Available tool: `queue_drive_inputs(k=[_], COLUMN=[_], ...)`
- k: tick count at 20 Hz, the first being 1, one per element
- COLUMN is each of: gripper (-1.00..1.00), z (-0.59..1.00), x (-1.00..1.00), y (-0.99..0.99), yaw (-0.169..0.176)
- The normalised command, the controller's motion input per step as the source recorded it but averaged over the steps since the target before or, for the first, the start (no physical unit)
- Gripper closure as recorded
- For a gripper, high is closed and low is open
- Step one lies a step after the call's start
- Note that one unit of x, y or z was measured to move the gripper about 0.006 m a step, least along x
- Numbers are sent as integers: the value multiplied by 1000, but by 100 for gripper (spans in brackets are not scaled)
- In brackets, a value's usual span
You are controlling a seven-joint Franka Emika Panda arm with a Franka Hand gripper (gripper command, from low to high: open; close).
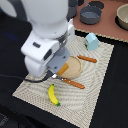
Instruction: Interact with the objects in diverse but meaningful ways.
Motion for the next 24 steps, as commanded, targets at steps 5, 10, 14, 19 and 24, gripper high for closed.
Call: queue_drive_inputs(k=[5,10,14,19,24], gripper=[100,100,100,100,100], z=[-18,-97,-126,-168,-209], x=[482,374,336,313,224], y=[375,189,160,161,105], yaw=[48,29,24,18,15])
